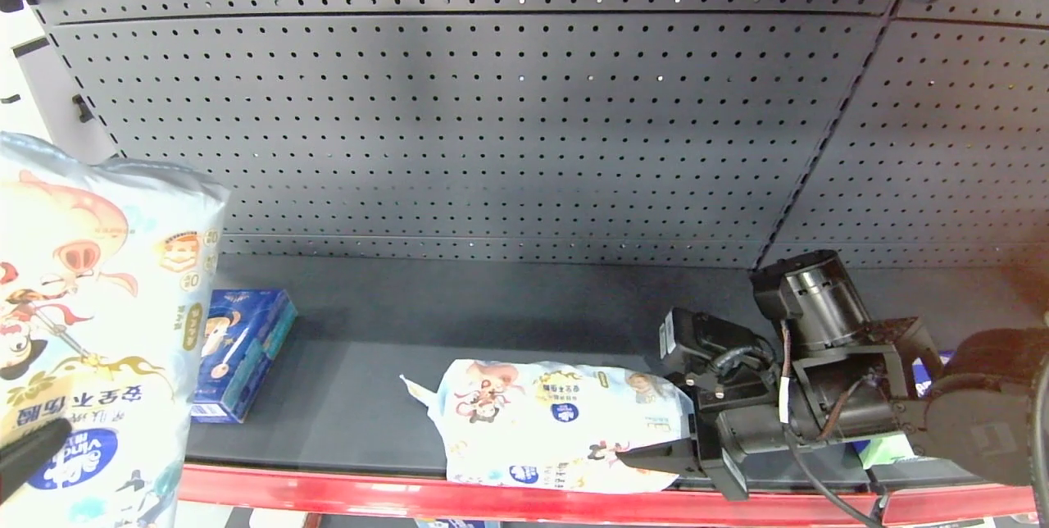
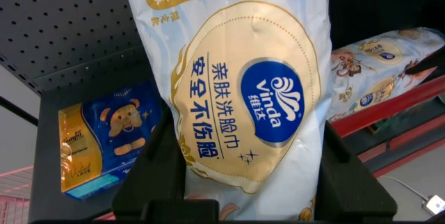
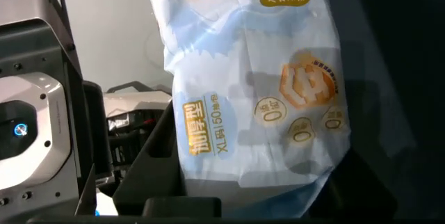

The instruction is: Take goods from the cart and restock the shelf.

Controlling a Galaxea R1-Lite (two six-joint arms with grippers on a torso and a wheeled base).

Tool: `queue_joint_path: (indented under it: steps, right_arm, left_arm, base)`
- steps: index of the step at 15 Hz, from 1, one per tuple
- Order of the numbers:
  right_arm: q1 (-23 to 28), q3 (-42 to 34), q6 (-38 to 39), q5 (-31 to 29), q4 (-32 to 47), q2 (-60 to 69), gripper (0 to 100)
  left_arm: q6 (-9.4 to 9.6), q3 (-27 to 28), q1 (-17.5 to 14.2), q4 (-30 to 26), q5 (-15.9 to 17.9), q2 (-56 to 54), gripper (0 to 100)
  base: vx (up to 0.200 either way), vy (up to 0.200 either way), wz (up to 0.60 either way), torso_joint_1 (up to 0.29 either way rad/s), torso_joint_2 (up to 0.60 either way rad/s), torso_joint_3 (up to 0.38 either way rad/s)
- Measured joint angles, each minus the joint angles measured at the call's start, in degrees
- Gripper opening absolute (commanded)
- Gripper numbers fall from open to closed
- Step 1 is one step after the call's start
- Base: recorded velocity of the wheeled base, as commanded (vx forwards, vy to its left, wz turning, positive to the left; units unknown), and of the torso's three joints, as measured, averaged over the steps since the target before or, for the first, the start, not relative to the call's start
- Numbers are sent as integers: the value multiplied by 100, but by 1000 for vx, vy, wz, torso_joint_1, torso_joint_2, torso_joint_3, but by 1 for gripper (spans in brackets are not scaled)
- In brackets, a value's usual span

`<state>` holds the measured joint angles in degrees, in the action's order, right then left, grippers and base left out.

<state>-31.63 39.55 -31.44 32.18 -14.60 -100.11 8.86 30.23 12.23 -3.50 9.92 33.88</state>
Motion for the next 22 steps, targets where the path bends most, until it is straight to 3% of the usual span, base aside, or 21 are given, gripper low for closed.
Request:
queue_joint_path:
  steps: [14,15,22]
  right_arm:
    - [-102,74,229,-213,43,-6,0]
    - [-102,102,243,-213,44,-9,100]
    - [33,-71,255,-205,35,317,100]
  left_arm:
    - [0,-17,0,-2,11,-11,0]
    - [2,-17,0,-2,11,-11,0]
    - [17,-5,0,-9,33,82,0]
  base:
    - [0,0,0,0,0,4]
    - [0,0,0,0,0,0]
    - [0,0,0,0,0,0]
